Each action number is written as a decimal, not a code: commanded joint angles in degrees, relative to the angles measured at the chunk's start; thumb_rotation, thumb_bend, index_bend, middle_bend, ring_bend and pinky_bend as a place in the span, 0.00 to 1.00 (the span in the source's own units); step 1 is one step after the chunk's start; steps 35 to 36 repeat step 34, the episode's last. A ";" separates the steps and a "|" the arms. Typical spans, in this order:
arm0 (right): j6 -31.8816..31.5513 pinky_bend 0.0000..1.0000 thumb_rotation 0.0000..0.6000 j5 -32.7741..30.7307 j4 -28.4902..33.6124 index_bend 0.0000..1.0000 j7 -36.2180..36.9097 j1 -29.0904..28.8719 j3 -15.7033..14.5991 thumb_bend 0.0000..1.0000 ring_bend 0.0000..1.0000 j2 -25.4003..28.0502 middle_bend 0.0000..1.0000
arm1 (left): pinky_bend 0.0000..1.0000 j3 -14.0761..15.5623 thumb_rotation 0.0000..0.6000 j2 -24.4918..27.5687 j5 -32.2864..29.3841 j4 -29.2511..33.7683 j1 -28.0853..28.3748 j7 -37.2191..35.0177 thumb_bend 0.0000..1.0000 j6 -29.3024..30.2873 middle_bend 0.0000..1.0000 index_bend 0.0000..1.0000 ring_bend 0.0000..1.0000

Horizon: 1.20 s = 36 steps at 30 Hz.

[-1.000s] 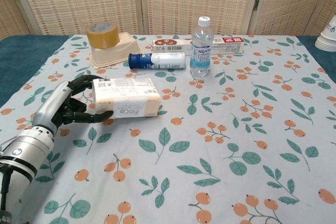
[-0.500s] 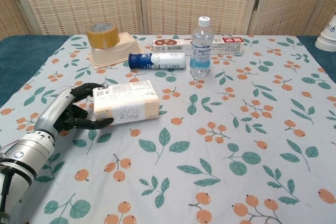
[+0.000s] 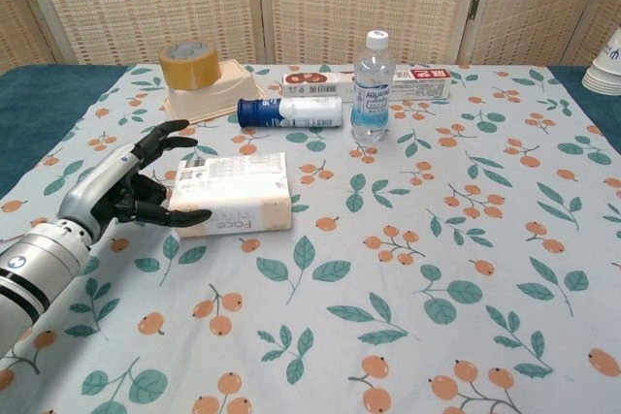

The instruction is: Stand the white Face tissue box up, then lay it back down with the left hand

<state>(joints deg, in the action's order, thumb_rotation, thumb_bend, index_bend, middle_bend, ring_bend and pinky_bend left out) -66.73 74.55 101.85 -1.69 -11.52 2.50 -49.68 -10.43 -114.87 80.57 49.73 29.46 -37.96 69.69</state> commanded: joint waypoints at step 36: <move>-2.35 0.00 1.00 3.70 1.08 0.03 1.57 1.63 -1.21 0.12 0.00 1.12 0.00 | 0.24 7.42 1.00 45.73 -1.69 47.44 -12.69 60.62 0.18 8.08 0.00 0.00 0.04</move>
